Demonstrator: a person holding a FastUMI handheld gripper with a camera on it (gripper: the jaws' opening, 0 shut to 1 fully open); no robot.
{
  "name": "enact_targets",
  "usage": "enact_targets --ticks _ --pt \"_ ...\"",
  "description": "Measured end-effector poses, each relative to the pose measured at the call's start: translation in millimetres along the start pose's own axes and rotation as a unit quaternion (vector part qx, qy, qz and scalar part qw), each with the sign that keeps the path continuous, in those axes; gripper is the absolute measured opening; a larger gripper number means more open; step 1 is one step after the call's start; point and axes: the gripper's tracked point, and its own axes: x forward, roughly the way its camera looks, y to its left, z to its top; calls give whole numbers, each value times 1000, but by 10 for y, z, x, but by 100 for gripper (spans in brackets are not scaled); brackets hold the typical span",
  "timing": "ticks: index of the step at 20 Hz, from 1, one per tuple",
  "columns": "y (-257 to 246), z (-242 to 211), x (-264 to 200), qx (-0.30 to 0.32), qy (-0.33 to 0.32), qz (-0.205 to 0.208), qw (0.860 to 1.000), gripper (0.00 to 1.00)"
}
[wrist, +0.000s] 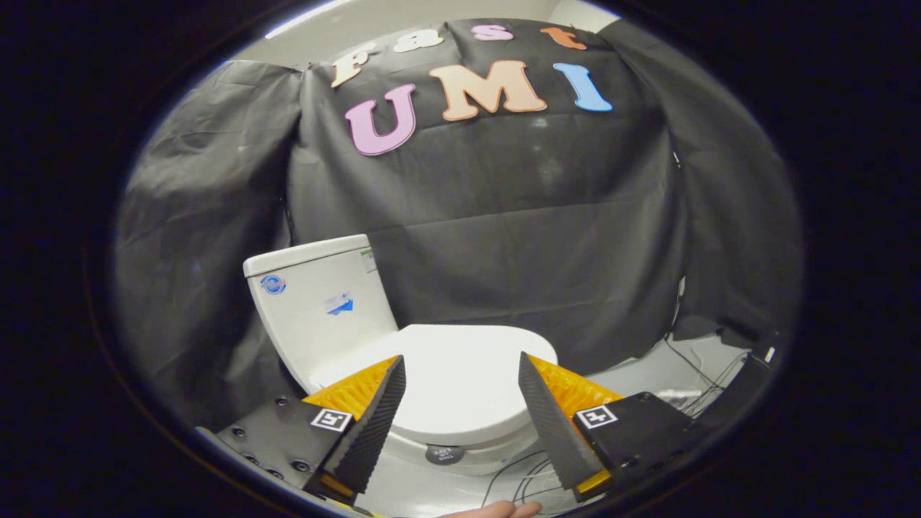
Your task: Open the toilet lid.
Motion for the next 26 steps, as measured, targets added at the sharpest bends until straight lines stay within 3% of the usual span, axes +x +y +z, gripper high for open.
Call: enact_targets --ticks 4,10,14,17,21,24,26 --pt "48 -190 52 58 17 -5 998 97" --pt "-77 -466 102 159 23 -51 986 97" --pt "-190 -664 159 269 7 -86 959 97" --pt "-122 -897 146 341 18 -81 937 97" --pt "-193 -1120 55 441 26 -89 893 96" --pt "-83 -1301 84 474 60 -77 875 96" --pt "-48 -1469 156 476 80 -69 873 96"
